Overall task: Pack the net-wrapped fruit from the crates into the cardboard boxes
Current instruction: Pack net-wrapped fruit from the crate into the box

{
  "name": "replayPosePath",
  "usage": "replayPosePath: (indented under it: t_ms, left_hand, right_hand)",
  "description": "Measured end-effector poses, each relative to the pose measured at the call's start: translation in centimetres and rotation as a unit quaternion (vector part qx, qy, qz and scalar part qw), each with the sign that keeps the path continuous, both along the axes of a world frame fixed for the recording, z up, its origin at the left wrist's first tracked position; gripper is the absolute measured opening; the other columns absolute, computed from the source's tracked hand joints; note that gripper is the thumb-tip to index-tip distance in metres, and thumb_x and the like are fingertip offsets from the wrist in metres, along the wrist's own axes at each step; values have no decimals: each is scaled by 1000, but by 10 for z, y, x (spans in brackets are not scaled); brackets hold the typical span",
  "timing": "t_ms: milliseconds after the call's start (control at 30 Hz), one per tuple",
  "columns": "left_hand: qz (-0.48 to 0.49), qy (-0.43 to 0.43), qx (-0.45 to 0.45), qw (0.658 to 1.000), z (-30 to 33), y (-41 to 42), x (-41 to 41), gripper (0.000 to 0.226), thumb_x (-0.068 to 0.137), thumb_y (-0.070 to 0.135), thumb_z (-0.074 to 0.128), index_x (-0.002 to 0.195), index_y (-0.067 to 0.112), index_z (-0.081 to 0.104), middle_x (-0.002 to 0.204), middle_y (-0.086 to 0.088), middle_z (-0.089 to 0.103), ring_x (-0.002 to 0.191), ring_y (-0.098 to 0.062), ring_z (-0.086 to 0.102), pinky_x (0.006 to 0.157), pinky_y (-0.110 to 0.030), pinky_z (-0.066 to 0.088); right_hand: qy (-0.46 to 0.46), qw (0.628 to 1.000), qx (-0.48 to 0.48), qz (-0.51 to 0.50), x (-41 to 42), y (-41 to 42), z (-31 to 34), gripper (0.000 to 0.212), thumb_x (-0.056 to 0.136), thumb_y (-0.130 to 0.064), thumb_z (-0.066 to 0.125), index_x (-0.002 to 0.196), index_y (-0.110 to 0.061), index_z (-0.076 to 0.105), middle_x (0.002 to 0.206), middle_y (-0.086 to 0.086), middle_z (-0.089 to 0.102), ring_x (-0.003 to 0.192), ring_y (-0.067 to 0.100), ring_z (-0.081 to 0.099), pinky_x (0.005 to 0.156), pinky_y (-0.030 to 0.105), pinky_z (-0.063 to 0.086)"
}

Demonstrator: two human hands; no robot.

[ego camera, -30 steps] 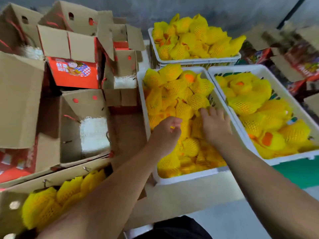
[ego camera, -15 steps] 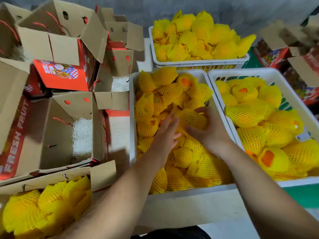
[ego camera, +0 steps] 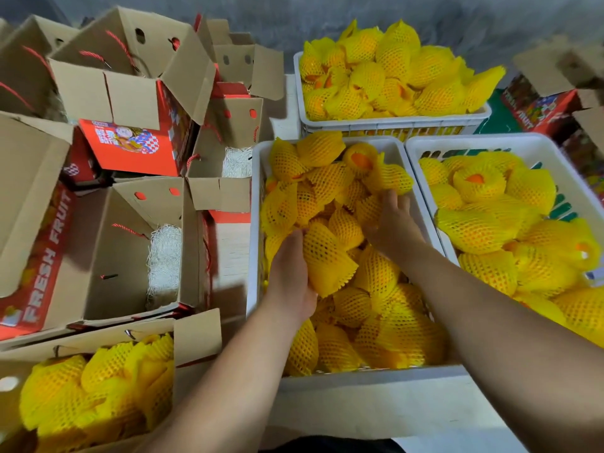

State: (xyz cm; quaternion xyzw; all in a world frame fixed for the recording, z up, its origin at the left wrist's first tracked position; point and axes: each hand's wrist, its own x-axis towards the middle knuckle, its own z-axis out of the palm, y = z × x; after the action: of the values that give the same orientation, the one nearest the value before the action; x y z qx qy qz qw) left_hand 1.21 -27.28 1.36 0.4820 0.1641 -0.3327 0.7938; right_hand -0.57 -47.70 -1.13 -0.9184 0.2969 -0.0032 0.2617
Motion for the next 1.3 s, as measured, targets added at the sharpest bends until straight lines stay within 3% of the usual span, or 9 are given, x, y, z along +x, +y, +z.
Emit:
replayPosePath:
  t_ms: [100,233,400,500,567,767,967,1133,1300]
  left_hand:
    - [10,-24,-23,999,1,2,-3,38,113,34,35,141,21,56,129,-8,71,116,-27,70,94,-46,59]
    - [26,-8,-22,999,-7,9,-2,41,112,38,36,147,22,52,136,-8,67,125,-30,63,109,-54,47]
    - [68,4,-18,998,-8,13,-4,23,109,27,50,129,24,60,108,-6,78,108,-32,71,83,-48,62]
    - [87,8,-3,996,2,25,-3,36,104,19,59,139,21,56,110,-11,76,105,-33,72,72,-44,64]
    - [72,21,-2,997,12,39,-4,41,103,25,61,143,20,55,122,-14,72,110,-36,70,78,-47,63]
    - [-94,-5,-64,993,49,91,-23,48,96,39,68,139,21,57,128,-15,70,118,-35,68,105,-60,49]
    - [-60,-111,5,992,51,195,-29,49,77,42,83,121,25,68,113,-13,76,100,-32,74,85,-55,59]
    - [-21,-98,68,993,49,310,-17,48,77,49,84,120,31,72,114,-9,76,107,-31,73,90,-53,60]
    - [-46,-15,44,998,46,406,6,35,94,30,70,125,14,69,115,-17,75,108,-34,72,99,-61,54]
  right_hand:
    - [-47,999,-16,-19,2,1,-10,81,75,-23,82,134,-10,29,135,15,34,119,43,47,81,43,44]
    - [-53,996,-54,-41,-9,12,-4,92,69,-33,85,144,-19,32,137,12,30,128,41,39,99,49,45]
    - [-226,955,174,-78,-39,71,25,62,72,-34,77,129,-30,54,124,2,43,105,17,50,76,15,44]
    - [-302,848,422,-109,-50,122,39,47,77,-24,73,121,-29,58,105,3,69,90,18,67,69,34,57]
    - [-338,810,455,-150,-52,146,49,41,85,-22,75,123,-24,59,108,8,73,95,25,70,76,43,59]
    - [-383,781,450,-201,-47,188,79,30,88,-41,71,114,-29,64,104,11,70,94,36,67,76,54,57]
    - [-398,756,492,-167,-37,274,93,16,85,-27,69,99,-19,68,89,10,63,84,27,59,73,47,48]
    - [-292,717,617,-140,-27,378,83,27,78,-27,71,104,-20,69,102,21,64,98,40,65,84,59,52]
    - [-246,769,571,-148,-13,472,67,61,72,-41,77,131,-31,63,132,11,64,119,32,64,99,58,54]
